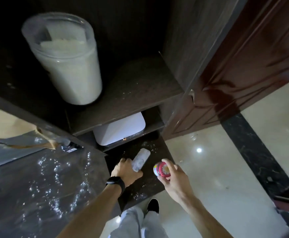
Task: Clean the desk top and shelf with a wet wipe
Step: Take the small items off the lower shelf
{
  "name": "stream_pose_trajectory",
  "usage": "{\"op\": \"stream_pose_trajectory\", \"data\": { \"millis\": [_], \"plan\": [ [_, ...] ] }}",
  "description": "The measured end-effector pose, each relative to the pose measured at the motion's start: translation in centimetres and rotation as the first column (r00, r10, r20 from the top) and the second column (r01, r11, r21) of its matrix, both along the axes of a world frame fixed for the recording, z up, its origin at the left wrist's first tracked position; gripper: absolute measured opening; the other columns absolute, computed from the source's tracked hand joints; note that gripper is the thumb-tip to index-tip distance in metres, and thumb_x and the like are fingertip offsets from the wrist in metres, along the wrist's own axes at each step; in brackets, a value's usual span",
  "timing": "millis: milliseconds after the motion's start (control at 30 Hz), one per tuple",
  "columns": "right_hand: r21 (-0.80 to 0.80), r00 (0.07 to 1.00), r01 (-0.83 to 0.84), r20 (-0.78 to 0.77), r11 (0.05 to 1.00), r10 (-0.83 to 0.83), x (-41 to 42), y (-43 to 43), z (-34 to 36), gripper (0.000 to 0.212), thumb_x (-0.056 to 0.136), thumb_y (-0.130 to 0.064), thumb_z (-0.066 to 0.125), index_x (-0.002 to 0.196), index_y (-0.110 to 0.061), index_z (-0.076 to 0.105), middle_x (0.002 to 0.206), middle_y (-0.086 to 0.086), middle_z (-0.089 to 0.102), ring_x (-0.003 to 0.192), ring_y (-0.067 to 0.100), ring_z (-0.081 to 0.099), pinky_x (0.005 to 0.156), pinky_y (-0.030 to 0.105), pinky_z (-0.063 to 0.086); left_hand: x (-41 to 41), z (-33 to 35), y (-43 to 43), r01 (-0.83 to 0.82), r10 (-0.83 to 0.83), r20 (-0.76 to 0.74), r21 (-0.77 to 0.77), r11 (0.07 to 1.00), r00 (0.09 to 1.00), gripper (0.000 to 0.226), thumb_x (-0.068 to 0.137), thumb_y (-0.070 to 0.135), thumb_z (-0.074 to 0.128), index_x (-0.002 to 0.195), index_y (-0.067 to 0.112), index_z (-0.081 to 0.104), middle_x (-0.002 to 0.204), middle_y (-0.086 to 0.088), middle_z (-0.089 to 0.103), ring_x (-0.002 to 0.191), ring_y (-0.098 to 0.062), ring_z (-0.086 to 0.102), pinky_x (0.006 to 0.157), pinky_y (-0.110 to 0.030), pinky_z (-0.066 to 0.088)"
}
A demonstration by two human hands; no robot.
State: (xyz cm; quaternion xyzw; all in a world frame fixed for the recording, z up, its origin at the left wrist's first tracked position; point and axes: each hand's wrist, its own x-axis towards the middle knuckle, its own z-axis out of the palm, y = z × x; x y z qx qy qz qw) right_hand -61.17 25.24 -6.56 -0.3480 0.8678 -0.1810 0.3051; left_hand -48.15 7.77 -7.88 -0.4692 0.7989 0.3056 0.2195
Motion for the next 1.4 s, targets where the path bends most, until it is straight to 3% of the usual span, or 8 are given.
{"op": "stream_pose_trajectory", "data": {
  "millis": [267, 433, 567, 733, 933, 1100, 1300, 1400],
  "plan": [
    [-0.174, 1.0, 0.002, -0.029, 0.985, -0.007, -2.5, 0.8, 8.4, 0.058, 0.085, -0.047, 0.072, 0.135, -0.043, 0.045, 0.121, -0.005, 0.063, 0.102, 0.008, 0.06, 0.09, 0.026, 0.054, 4.3, 10.3, 1.7, -0.065, 0.044, -0.218, -0.09, 0.994, 0.975, 0.062, 0.071, 0.052, 0.059, 0.129, 0.032, 0.052, 0.122, 0.009, 0.052, 0.109, -0.017, 0.059, 0.086, -0.028, 0.051],
    [-0.249, 0.997, -0.072, 0.002, 0.966, 0.075, -3.9, -0.8, 10.1, 0.058, 0.082, -0.049, 0.076, 0.133, -0.044, 0.048, 0.115, -0.007, 0.068, 0.099, 0.011, 0.066, 0.087, 0.03, 0.056, 5.1, 14.3, 2.9, -0.324, 0.257, -0.356, -0.143, 0.935, 0.899, 0.058, 0.072, 0.049, 0.063, 0.125, 0.029, 0.055, 0.119, 0.005, 0.055, 0.104, -0.021, 0.061, 0.083, -0.032, 0.051],
    [-0.256, 0.978, -0.195, 0.017, 0.947, 0.206, -5.4, -2.4, 10.5, 0.058, 0.082, -0.054, 0.072, 0.133, -0.049, 0.045, 0.115, -0.008, 0.068, 0.1, 0.01, 0.066, 0.087, 0.034, 0.056, 3.6, 15.8, 3.2, -0.664, 0.561, -0.46, -0.088, 0.743, 0.688, 0.059, 0.07, 0.054, 0.063, 0.123, 0.03, 0.058, 0.116, 0.006, 0.057, 0.103, -0.021, 0.06, 0.08, -0.03, 0.045],
    [-0.277, 0.945, -0.308, 0.025, 0.91, 0.327, -6.4, -2.9, 10.8, 0.058, 0.082, -0.048, 0.074, 0.134, -0.045, 0.048, 0.117, -0.007, 0.067, 0.104, 0.011, 0.065, 0.09, 0.034, 0.055, 0.8, 16.1, 3.0, -0.856, 0.761, -0.452, -0.011, 0.516, 0.465, 0.059, 0.078, 0.05, 0.066, 0.126, 0.018, 0.058, 0.124, -0.005, 0.057, 0.112, -0.028, 0.057, 0.086, -0.031, 0.04],
    [-0.265, 0.921, -0.365, 0.035, 0.892, 0.388, -7.3, -1.7, 11.1, 0.058, 0.08, -0.049, 0.074, 0.13, -0.053, 0.044, 0.113, -0.014, 0.066, 0.099, 0.002, 0.064, 0.088, 0.027, 0.055, -1.4, 15.4, 1.8, -0.926, 0.865, -0.362, 0.014, 0.376, 0.346, 0.064, 0.077, 0.05, 0.069, 0.124, 0.008, 0.055, 0.127, -0.013, 0.05, 0.109, -0.037, 0.058, 0.075, -0.034, 0.041],
    [-0.244, 0.913, -0.396, 0.0, 0.885, 0.409, -8.7, -2.0, 11.8, 0.06, 0.079, -0.049, 0.073, 0.13, -0.055, 0.042, 0.113, -0.016, 0.065, 0.098, 0.0, 0.064, 0.086, 0.026, 0.056, -2.8, 15.1, 0.8, -0.971, 0.92, -0.348, 0.085, 0.222, 0.18, 0.056, 0.088, 0.03, 0.067, 0.131, 0.003, 0.044, 0.139, -0.018, 0.038, 0.117, -0.041, 0.053, 0.093, -0.041, 0.044],
    [-0.27, 0.913, -0.394, -0.002, 0.879, 0.408, -9.4, -2.2, 12.0, 0.06, 0.08, -0.046, 0.075, 0.13, -0.054, 0.043, 0.115, -0.013, 0.064, 0.101, 0.002, 0.064, 0.086, 0.028, 0.057, -3.3, 13.5, 0.4, -0.94, 0.851, -0.481, 0.339, -0.039, -0.209, 0.055, 0.084, 0.021, 0.072, 0.127, 0.007, 0.041, 0.133, -0.017, 0.048, 0.118, -0.035, 0.051, 0.098, -0.041, 0.041],
    [-0.277, 0.901, -0.423, -0.025, 0.863, 0.433, -9.0, -3.4, 12.5, 0.059, 0.083, -0.045, 0.074, 0.134, -0.05, 0.044, 0.117, -0.008, 0.062, 0.104, 0.008, 0.063, 0.087, 0.028, 0.056, -3.1, 12.7, 0.3, -0.86, 0.817, -0.433, 0.49, -0.142, -0.382, 0.052, 0.083, 0.027, 0.074, 0.122, 0.012, 0.043, 0.117, -0.01, 0.06, 0.106, -0.03, 0.06, 0.096, -0.04, 0.049]
  ]
}}
